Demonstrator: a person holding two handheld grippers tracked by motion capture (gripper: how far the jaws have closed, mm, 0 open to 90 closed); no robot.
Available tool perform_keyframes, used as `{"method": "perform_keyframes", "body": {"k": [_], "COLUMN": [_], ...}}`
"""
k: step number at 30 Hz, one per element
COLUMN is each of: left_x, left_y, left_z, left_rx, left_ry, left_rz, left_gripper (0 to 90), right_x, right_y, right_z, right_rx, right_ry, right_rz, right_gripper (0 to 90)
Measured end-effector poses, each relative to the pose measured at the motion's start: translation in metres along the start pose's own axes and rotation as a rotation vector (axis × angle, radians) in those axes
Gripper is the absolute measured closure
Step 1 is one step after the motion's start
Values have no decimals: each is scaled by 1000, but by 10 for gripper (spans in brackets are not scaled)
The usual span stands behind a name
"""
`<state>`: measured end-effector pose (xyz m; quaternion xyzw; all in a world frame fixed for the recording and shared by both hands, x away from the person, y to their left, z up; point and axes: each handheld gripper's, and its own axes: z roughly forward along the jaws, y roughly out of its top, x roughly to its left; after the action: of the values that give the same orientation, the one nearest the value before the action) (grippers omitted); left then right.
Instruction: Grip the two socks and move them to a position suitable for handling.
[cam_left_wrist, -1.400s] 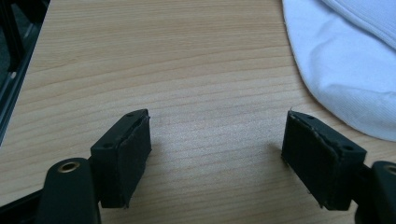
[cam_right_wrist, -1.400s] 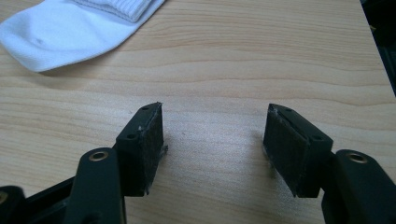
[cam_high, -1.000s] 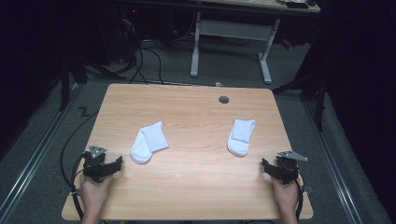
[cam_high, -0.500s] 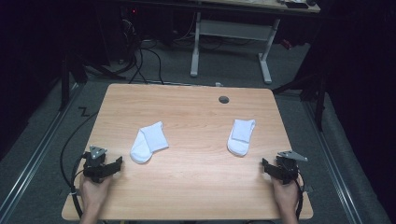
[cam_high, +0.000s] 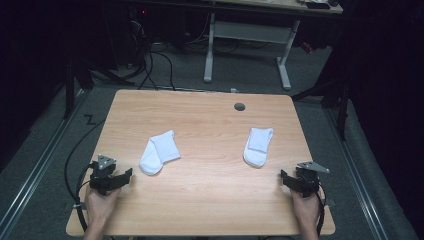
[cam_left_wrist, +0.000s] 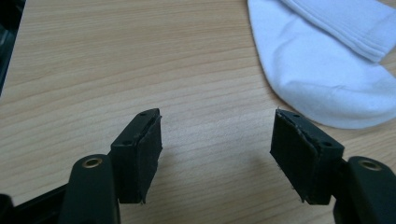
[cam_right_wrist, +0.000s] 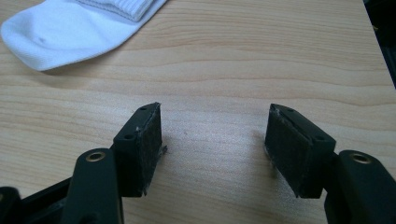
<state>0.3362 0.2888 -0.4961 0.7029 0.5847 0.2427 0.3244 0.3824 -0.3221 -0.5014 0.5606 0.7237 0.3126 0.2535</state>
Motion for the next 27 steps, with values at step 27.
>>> {"method": "perform_keyframes", "body": {"k": [27], "left_x": [-25], "left_y": [31], "left_z": [9], "left_rx": [-17], "left_ry": [-84], "left_rz": [45], "left_gripper": [325], "right_x": [1], "right_y": [0], "right_z": [0], "right_rx": [-1], "right_ry": [11], "right_rz": [-9], "right_gripper": [379]}}
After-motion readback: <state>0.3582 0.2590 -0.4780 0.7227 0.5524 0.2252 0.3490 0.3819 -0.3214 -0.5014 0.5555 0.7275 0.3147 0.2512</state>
